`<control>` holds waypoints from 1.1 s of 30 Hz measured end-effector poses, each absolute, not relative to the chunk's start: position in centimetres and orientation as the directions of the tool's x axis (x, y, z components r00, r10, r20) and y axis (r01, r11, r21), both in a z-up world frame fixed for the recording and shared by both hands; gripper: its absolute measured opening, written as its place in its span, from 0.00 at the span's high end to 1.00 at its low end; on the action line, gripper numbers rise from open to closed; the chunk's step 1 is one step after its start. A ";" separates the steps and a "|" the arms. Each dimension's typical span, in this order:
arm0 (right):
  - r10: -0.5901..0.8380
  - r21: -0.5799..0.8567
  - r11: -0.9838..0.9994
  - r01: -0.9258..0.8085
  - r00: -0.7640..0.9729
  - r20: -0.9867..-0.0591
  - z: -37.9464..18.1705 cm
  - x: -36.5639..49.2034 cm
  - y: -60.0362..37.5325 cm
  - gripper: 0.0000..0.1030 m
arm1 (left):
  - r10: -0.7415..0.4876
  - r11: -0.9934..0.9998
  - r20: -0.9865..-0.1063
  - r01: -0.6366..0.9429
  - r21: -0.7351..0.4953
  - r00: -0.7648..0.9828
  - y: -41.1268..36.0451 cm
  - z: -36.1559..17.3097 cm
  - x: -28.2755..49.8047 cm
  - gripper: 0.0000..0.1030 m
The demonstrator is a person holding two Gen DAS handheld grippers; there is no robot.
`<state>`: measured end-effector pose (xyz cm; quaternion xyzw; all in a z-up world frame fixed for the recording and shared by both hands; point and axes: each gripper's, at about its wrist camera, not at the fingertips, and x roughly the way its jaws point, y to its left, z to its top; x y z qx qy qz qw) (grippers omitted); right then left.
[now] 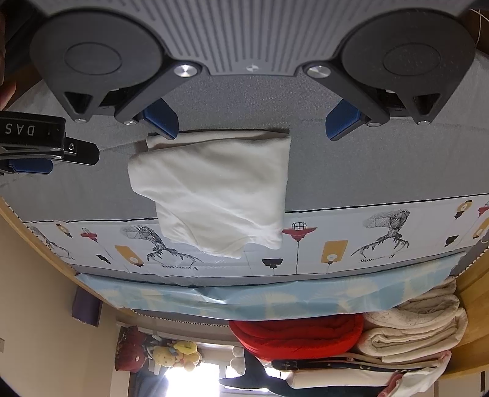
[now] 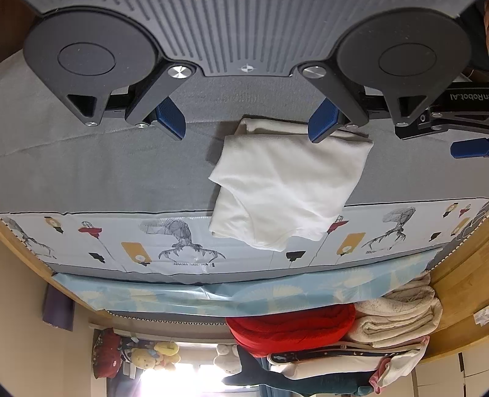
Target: Fold small clothes
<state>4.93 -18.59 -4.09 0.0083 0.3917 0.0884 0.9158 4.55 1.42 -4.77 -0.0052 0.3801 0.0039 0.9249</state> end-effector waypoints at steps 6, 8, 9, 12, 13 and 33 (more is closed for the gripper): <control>0.174 0.086 0.983 -0.162 0.674 -0.718 -4.1 5.0 -18.5 0.15 | 0.001 1.000 -0.700 -0.006 -0.005 0.714 1.4 -4.8 4.5 0.01; 0.175 0.085 0.983 -0.165 0.673 -0.718 -4.2 5.0 -18.4 0.15 | 0.000 1.000 -0.700 -0.004 -0.005 0.714 1.4 -4.9 4.5 0.01; 0.175 0.084 0.982 -0.166 0.673 -0.719 -4.2 5.1 -18.4 0.15 | 0.000 1.000 -0.699 -0.004 -0.005 0.715 1.3 -4.9 4.5 0.01; 0.176 0.083 0.982 -0.168 0.673 -0.719 -4.2 5.0 -18.4 0.15 | 0.000 1.000 -0.700 -0.005 -0.005 0.714 1.3 -4.9 4.5 0.01; 0.176 0.083 0.982 -0.168 0.672 -0.719 -4.2 5.0 -18.4 0.15 | -0.001 1.000 -0.700 -0.003 -0.004 0.714 1.3 -4.9 4.5 0.01; 0.179 0.077 0.981 -0.180 0.674 -0.717 -4.2 4.9 -18.2 0.14 | -0.015 1.000 -0.690 0.021 0.000 0.723 1.3 -5.0 4.4 0.01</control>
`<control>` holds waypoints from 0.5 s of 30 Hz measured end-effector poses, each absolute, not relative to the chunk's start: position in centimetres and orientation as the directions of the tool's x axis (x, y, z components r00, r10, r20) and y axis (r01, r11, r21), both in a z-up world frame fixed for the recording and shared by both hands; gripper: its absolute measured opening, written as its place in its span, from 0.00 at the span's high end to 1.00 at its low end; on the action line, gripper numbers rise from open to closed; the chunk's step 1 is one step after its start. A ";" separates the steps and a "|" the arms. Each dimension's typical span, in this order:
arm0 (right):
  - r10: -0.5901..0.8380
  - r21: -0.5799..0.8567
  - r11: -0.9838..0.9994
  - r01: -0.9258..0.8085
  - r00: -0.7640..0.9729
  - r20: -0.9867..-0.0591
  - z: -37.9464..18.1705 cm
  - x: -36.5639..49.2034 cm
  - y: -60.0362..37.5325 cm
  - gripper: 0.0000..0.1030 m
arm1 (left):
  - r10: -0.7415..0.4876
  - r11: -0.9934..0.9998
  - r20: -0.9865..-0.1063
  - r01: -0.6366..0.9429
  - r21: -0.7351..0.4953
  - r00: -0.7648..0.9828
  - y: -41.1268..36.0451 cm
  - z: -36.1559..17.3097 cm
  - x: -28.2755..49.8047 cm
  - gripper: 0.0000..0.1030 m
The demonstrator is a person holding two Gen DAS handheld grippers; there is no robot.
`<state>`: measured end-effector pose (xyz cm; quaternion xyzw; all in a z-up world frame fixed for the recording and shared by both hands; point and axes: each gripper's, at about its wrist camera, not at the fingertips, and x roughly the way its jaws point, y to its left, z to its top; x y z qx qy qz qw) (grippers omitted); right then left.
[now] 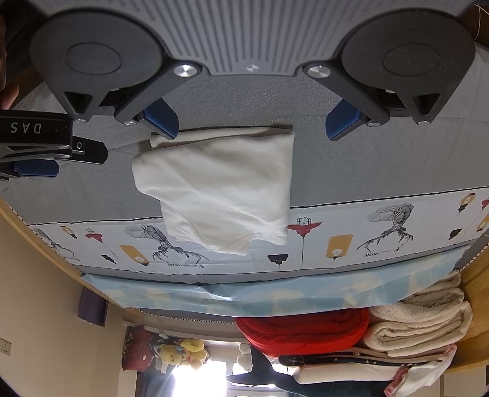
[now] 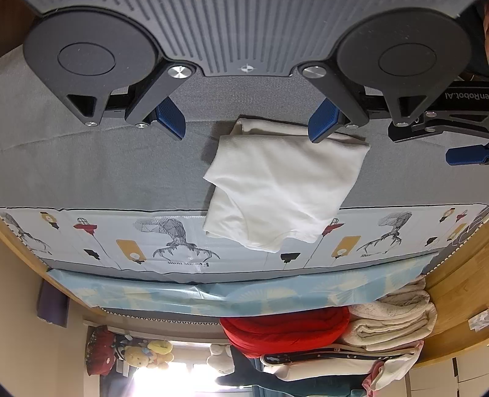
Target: Fold small clothes
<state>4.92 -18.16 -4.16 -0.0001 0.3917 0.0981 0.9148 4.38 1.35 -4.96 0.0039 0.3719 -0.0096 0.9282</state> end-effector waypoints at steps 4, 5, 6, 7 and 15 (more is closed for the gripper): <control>0.180 0.075 0.981 -0.181 0.674 -0.717 -4.1 4.9 -18.1 0.14 | -0.017 1.000 -0.690 0.023 0.001 0.724 1.4 -5.0 4.4 0.01; 0.179 0.075 0.981 -0.181 0.674 -0.717 -4.1 4.9 -18.1 0.14 | -0.017 1.000 -0.690 0.024 0.001 0.724 1.4 -5.0 4.4 0.01; 0.179 0.075 0.981 -0.181 0.674 -0.717 -4.1 4.9 -18.1 0.14 | -0.017 1.000 -0.690 0.024 0.001 0.723 1.3 -5.0 4.4 0.01; 0.179 0.075 0.981 -0.180 0.674 -0.717 -4.1 4.9 -18.1 0.14 | -0.017 1.000 -0.690 0.024 0.001 0.724 1.3 -5.0 4.4 0.01; 0.178 0.075 0.981 -0.180 0.674 -0.716 -4.1 4.9 -18.0 0.14 | -0.019 1.000 -0.689 0.027 0.002 0.725 1.3 -5.0 4.4 0.01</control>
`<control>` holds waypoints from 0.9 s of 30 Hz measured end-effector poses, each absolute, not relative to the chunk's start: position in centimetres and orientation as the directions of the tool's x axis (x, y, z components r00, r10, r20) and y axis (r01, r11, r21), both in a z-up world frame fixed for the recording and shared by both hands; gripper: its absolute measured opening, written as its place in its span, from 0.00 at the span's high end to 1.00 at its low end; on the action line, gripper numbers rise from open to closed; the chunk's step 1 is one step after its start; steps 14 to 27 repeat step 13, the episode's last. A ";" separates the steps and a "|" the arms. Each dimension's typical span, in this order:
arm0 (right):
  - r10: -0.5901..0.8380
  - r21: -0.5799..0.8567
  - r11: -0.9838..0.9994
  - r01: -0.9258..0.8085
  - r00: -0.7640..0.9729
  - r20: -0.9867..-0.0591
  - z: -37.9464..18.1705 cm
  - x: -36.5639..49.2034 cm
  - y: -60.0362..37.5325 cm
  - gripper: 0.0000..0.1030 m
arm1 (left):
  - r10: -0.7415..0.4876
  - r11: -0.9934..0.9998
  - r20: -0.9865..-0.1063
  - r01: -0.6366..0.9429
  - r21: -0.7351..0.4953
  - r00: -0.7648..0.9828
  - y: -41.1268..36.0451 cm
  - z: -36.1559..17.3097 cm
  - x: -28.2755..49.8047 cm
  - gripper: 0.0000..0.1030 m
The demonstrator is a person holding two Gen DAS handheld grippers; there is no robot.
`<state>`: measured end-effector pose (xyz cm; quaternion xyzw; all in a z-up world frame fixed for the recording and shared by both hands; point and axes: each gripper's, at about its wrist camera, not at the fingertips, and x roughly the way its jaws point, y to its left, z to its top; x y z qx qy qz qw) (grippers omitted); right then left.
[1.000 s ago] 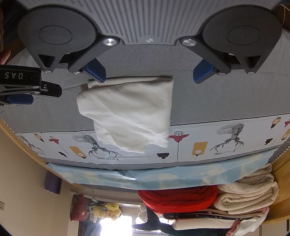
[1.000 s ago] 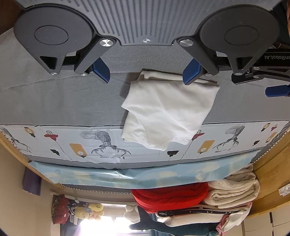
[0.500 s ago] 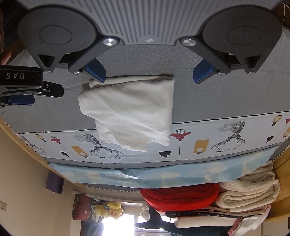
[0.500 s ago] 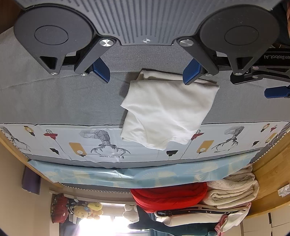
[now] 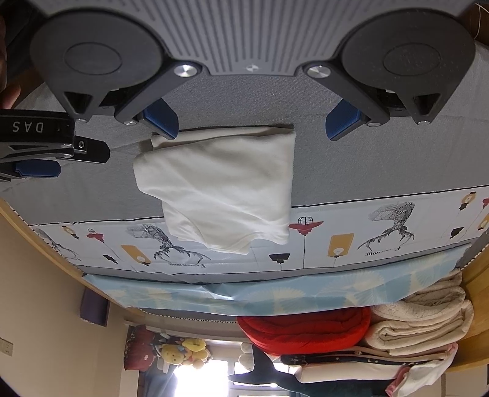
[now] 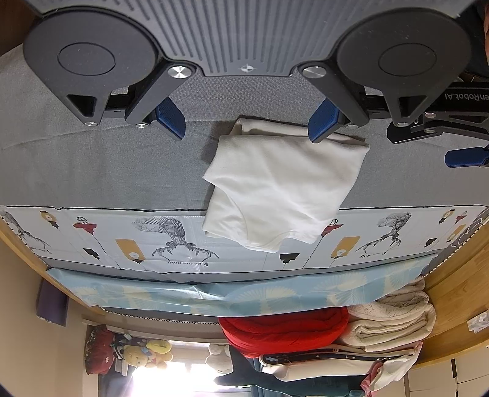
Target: Fold small clothes
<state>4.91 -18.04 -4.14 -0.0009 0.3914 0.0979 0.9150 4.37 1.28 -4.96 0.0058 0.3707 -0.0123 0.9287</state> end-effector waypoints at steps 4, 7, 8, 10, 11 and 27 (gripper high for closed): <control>0.178 0.074 0.981 -0.180 0.674 -0.717 -4.1 4.9 -18.0 0.14 | -0.020 1.000 -0.687 0.028 0.001 0.726 1.3 -4.9 4.3 0.01; 0.179 0.074 0.981 -0.182 0.674 -0.716 -4.1 4.9 -18.0 0.14 | -0.021 0.999 -0.686 0.032 0.003 0.727 1.3 -4.9 4.3 0.01; 0.179 0.074 0.981 -0.181 0.674 -0.716 -4.1 4.9 -18.0 0.14 | -0.020 0.999 -0.686 0.031 0.004 0.727 1.3 -4.9 4.3 0.01; 0.179 0.074 0.980 -0.182 0.674 -0.716 -4.1 4.9 -18.0 0.14 | -0.020 1.000 -0.685 0.031 0.003 0.728 1.4 -4.9 4.3 0.01; 0.179 0.074 0.980 -0.182 0.674 -0.716 -4.1 4.9 -18.0 0.14 | -0.020 1.000 -0.685 0.031 0.003 0.728 1.5 -4.9 4.3 0.01; 0.180 0.074 0.980 -0.183 0.674 -0.716 -4.1 4.9 -18.0 0.14 | -0.019 1.000 -0.685 0.029 0.003 0.728 1.5 -4.9 4.4 0.01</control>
